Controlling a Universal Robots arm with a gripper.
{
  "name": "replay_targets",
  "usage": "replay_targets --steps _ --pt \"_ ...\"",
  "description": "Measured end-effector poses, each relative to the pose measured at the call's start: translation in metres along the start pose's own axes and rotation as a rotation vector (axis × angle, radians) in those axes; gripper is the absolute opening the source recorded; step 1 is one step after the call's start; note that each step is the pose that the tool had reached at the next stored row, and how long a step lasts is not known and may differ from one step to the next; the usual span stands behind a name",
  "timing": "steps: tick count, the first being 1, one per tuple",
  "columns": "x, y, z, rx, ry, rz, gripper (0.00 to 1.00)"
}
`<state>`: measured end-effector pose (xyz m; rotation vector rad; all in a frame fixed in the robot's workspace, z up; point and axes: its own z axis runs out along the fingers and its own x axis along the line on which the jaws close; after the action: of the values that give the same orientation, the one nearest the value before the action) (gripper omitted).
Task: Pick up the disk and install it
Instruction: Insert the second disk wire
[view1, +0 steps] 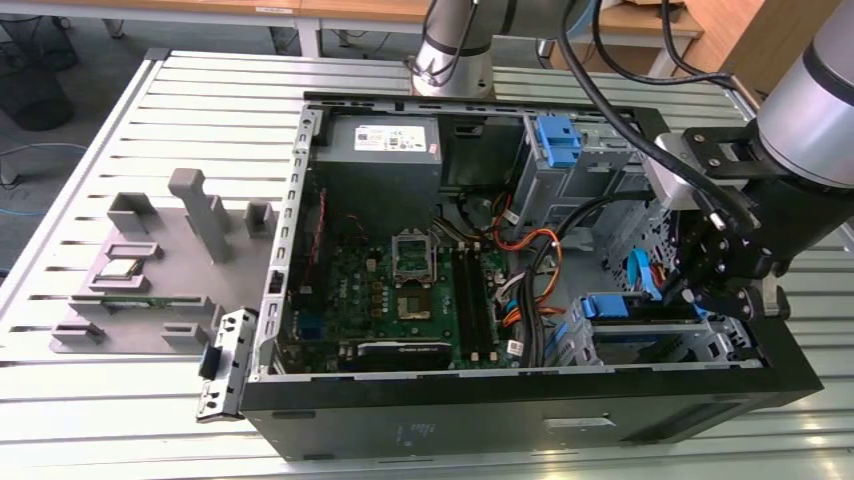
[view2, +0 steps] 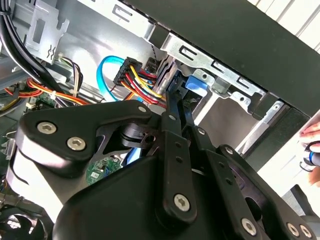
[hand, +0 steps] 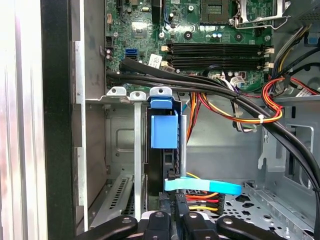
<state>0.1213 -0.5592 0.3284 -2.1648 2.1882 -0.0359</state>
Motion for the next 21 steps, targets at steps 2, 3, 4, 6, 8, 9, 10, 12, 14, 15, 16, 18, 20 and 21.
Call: replay_targets --steps 2,3,4,6,8,9,10,12,14,15,16,18,20,21 --pt "0.0000 0.0000 0.0002 -0.0001 -0.0003 0.000 0.16" --pt "0.0000 0.0000 0.0003 -0.0001 -0.0006 0.000 0.17" --pt "0.0000 0.0000 0.0003 0.0000 -0.0005 0.000 0.17" --pt "0.0000 0.0000 0.0003 0.0000 -0.0003 0.000 0.24" --pt "0.0000 0.0000 -0.0001 0.0000 0.0001 0.000 0.24" --pt "0.0000 -0.0001 -0.0011 0.0000 0.0001 0.000 0.24" --pt "-0.0001 -0.0001 -0.0028 0.0000 -0.0005 0.000 0.24" --pt "-0.0002 -0.0005 -0.0078 0.0000 -0.0014 0.000 0.24" --pt "-0.0004 -0.0008 -0.0129 0.0000 -0.0013 0.000 0.24" --pt "-0.0004 -0.0010 -0.0157 0.0000 -0.0015 0.000 0.24" --pt "-0.0005 -0.0012 -0.0186 0.0000 -0.0015 0.000 0.24" --pt "-0.0007 -0.0015 -0.0234 0.0000 -0.0015 0.000 0.24" --pt "-0.0007 -0.0016 -0.0257 0.0000 -0.0014 0.000 0.24" --pt "-0.0007 -0.0016 -0.0256 0.0000 -0.0018 0.000 0.24"
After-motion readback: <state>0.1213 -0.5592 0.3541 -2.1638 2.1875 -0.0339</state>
